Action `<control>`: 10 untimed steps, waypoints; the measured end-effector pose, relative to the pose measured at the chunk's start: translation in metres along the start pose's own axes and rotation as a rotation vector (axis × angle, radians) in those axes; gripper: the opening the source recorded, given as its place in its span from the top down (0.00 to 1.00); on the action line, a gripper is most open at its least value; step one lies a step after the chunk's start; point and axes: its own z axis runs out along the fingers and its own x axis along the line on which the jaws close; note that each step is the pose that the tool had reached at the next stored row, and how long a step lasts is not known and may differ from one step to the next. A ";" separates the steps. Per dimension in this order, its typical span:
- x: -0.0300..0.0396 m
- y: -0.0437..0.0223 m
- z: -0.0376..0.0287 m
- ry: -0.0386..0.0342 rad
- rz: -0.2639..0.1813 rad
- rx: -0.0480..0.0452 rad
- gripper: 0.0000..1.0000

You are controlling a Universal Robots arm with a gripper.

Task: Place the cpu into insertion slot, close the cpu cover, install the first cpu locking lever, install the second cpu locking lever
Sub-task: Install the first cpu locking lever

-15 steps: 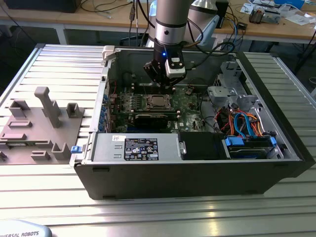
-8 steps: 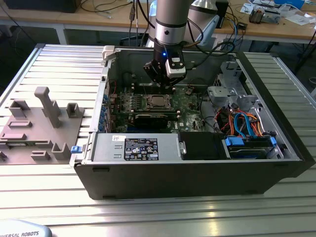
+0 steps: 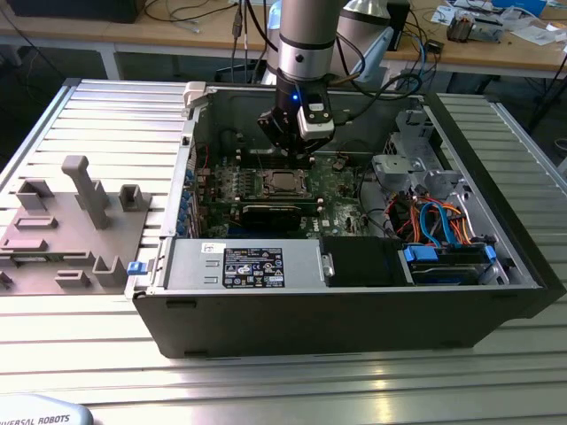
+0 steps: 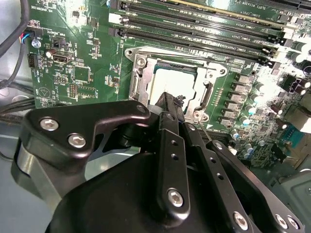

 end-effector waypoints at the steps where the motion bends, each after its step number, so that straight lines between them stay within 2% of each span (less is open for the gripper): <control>1: 0.0000 0.0000 0.0000 -0.0001 -0.001 0.0000 0.89; 10: 0.0000 0.0000 0.0000 -0.0004 -0.024 -0.0001 0.89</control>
